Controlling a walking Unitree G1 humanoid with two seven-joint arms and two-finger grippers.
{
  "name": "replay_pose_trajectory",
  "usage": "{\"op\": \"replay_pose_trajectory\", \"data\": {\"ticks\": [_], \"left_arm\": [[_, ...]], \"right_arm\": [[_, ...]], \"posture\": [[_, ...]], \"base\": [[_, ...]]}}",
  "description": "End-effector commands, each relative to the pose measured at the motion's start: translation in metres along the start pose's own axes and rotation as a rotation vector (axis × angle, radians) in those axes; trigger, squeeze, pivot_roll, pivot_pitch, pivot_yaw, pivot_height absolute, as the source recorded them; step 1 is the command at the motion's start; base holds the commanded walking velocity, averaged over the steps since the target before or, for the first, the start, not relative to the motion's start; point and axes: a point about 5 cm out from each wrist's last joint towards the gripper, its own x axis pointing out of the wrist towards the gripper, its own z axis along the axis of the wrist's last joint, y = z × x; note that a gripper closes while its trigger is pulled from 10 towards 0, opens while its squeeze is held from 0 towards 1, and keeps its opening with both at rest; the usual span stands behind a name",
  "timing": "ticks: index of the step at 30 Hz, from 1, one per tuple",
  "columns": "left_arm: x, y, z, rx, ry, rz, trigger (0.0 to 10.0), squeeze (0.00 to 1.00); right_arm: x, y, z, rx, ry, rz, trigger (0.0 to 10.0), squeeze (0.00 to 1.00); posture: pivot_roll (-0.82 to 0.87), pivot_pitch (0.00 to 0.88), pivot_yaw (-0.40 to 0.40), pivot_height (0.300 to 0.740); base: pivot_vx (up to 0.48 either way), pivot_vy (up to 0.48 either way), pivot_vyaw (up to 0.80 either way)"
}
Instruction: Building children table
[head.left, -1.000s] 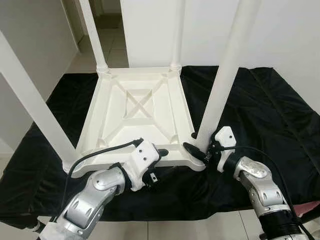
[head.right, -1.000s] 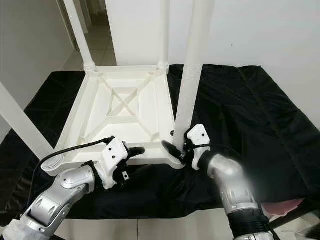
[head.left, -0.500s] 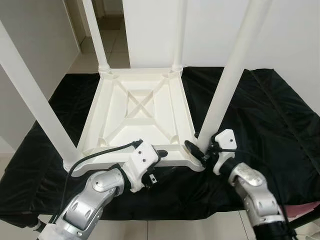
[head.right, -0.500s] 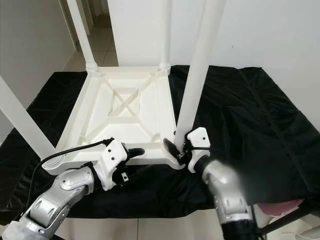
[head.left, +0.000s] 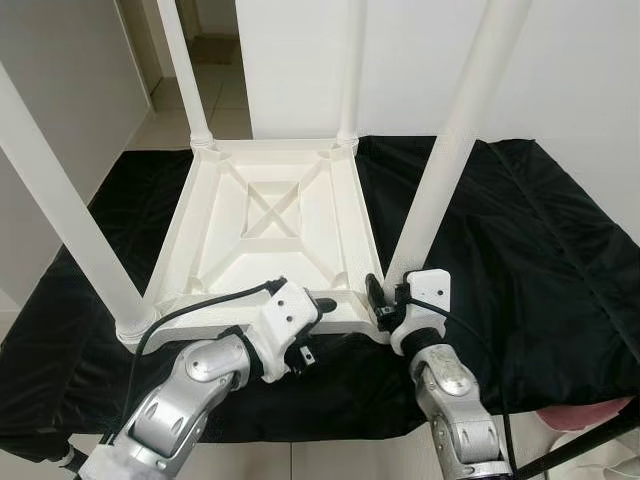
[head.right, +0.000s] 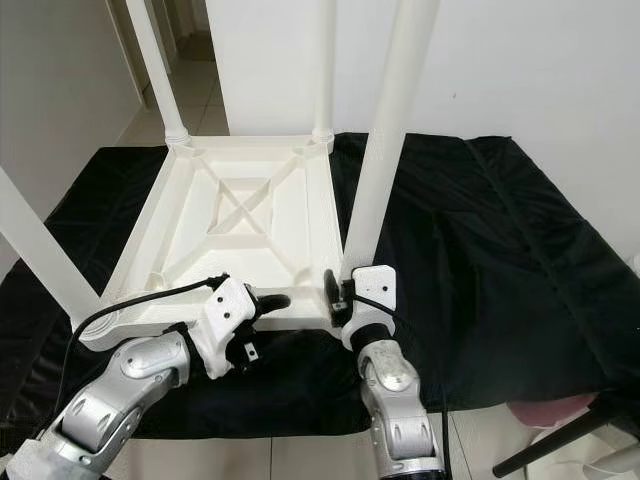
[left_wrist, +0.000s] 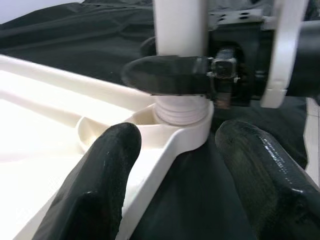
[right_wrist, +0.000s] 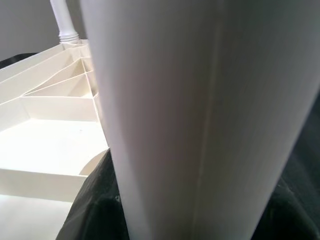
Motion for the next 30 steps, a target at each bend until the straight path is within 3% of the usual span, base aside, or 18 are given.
{"op": "replay_pose_trajectory", "data": {"ticks": [1,8,9,10,11,18,30], "left_arm": [[-0.001,0.004,0.0,0.003,0.0,-0.004,10.0,0.0],[0.0,0.006,0.003,-0.005,-0.017,0.021,10.0,0.0],[0.0,0.005,0.003,-0.008,-0.02,0.022,10.0,0.0],[0.0,0.005,0.003,-0.009,-0.021,0.021,10.0,0.0],[0.0,0.004,0.003,-0.009,-0.022,0.019,10.0,0.0],[0.0,-0.008,0.001,-0.025,-0.019,-0.004,10.0,0.0],[-0.003,-0.001,0.004,0.0,-0.008,-0.004,10.0,0.0]], "right_arm": [[0.002,0.003,-0.003,0.051,0.006,-0.017,10.0,1.0],[-0.001,0.007,0.002,0.05,-0.02,-0.007,10.0,1.0],[-0.001,0.007,0.004,0.036,-0.031,-0.004,10.0,0.61],[-0.001,0.007,0.005,0.027,-0.039,-0.005,10.0,0.61],[-0.001,0.008,0.006,0.024,-0.044,-0.003,10.0,0.0],[-0.003,0.005,0.006,0.014,-0.044,0.019,10.0,0.0],[-0.006,0.0,0.003,-0.017,-0.034,0.061,10.0,0.0]], "posture": [[-0.07,0.0,0.049,0.74],[-0.07,0.0,0.049,0.74],[-0.07,0.0,0.049,0.74],[-0.07,0.0,0.049,0.74],[-0.07,0.0,0.049,0.74],[-0.07,0.004,0.058,0.74],[-0.06,0.031,0.079,0.74]], "base": [[0.0,0.0,0.0],[0.0,0.0,0.0],[0.0,0.0,0.0],[0.0,0.0,0.0],[0.0,0.0,0.0],[0.0,0.0,0.0],[0.0,0.0,0.0]]}}
